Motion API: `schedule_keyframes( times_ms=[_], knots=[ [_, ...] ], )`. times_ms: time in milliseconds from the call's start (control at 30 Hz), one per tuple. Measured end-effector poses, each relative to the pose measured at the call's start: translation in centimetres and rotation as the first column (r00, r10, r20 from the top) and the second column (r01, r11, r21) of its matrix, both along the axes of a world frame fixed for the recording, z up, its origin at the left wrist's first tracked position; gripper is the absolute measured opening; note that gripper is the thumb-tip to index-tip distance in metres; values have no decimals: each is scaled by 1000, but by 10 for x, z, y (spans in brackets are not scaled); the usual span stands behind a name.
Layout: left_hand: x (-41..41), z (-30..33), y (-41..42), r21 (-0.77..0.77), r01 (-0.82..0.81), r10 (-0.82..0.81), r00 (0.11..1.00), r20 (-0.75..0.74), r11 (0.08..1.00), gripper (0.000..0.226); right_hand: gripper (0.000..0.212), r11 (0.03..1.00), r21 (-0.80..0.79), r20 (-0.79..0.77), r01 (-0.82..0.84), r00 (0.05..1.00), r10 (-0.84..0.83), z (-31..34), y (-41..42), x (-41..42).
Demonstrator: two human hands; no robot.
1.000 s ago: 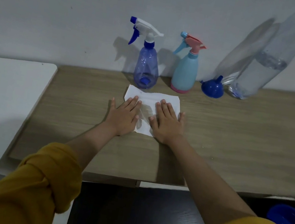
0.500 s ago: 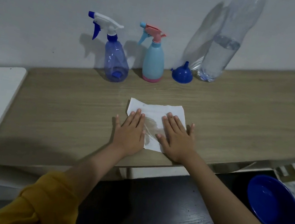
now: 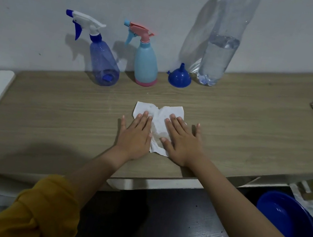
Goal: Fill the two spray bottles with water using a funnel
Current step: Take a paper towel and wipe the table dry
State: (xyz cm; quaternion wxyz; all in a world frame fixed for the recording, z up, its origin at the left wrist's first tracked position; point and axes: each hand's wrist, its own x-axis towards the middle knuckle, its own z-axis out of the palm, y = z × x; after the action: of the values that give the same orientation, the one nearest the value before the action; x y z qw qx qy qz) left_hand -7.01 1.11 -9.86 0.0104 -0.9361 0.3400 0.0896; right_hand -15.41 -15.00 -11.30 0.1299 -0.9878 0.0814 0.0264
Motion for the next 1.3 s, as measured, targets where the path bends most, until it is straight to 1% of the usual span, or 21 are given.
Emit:
schedule_keyframes(
  times_ms=[267,400,467,533,633,733,800,933,1100,1167,1200,1267,1300],
  knots=[
    [5,3,-62,19,-55,55,998,-3,998,55,65,993,-11,-4,-116,993,116,-3,-62,28],
    [4,2,-83,27,-106,107,994,-22,994,55,64,991,-3,-24,-131,991,131,1,-91,26],
    [1,3,-86,7,-135,135,990,-51,991,55,64,990,8,-35,-139,990,139,2,-102,20],
    [-7,4,-89,-56,-148,143,986,-84,987,54,64,989,13,-45,-145,988,146,1,-110,13],
    [-28,5,-101,-185,-158,132,981,-145,970,55,64,989,11,-52,-147,988,147,1,-118,-1],
    [-52,4,-112,-268,-165,120,977,-175,949,56,63,991,0,-65,-134,989,134,2,-123,-20],
    [-63,2,-116,-285,-155,108,979,-173,946,56,62,993,0,-67,-118,991,117,4,-126,-36],
    [-85,3,-125,-270,-114,64,980,-190,956,56,60,998,13,-68,-65,996,65,5,-130,-70],
    [-127,6,-143,-279,-71,2,971,-241,958,54,57,1000,23,-74,-14,997,15,7,-135,-115],
    [-144,5,-152,-282,-43,-27,970,-242,958,54,53,998,56,-49,0,999,3,5,-137,-135],
    [-152,4,-157,-297,-27,-51,967,-250,954,54,49,995,95,-13,2,1000,-1,3,-137,-144],
    [-167,-1,-167,-361,-14,-98,952,-291,932,56,31,979,204,101,5,995,-26,2,-139,-162],
    [-174,-4,-171,-406,-29,-109,943,-314,914,56,21,962,273,165,29,983,-76,4,-139,-172]
  ],
)
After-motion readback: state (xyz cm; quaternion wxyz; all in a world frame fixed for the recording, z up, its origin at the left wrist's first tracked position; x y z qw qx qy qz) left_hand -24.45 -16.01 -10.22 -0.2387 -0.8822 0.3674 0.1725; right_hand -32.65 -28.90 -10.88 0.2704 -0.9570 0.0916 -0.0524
